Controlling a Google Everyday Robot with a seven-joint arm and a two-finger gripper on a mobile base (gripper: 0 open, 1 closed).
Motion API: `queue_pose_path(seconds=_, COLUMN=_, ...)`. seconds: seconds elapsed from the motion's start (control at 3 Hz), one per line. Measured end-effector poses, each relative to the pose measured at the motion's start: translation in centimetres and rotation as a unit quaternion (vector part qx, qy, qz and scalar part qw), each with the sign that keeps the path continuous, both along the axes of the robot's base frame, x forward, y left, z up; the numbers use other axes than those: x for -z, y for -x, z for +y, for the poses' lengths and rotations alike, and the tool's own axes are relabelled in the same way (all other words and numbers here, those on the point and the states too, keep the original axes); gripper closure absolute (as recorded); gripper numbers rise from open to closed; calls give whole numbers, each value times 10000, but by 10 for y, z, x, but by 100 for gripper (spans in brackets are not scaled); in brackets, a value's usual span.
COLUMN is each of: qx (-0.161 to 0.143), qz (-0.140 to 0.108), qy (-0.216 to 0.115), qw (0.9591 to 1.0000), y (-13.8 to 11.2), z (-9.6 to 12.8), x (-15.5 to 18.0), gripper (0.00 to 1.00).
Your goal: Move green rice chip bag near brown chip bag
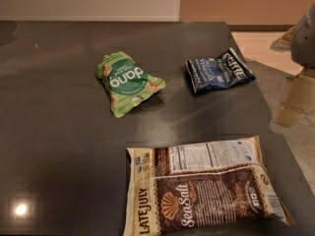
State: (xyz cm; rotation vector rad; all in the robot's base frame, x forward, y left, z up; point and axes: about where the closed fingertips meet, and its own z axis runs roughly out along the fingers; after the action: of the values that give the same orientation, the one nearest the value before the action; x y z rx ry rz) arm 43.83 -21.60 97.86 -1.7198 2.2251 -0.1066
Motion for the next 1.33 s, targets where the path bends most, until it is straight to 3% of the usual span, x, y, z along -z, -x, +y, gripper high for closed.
queue_pose_path(seconds=0.67, qx=-64, qz=46, qy=-62, qw=9999, y=-3, z=5, x=-4, gripper=0)
queue_pose_path(seconds=1.33, qx=-479, qz=139, qy=-324, qw=9982, y=-42, z=44, x=-2, gripper=0)
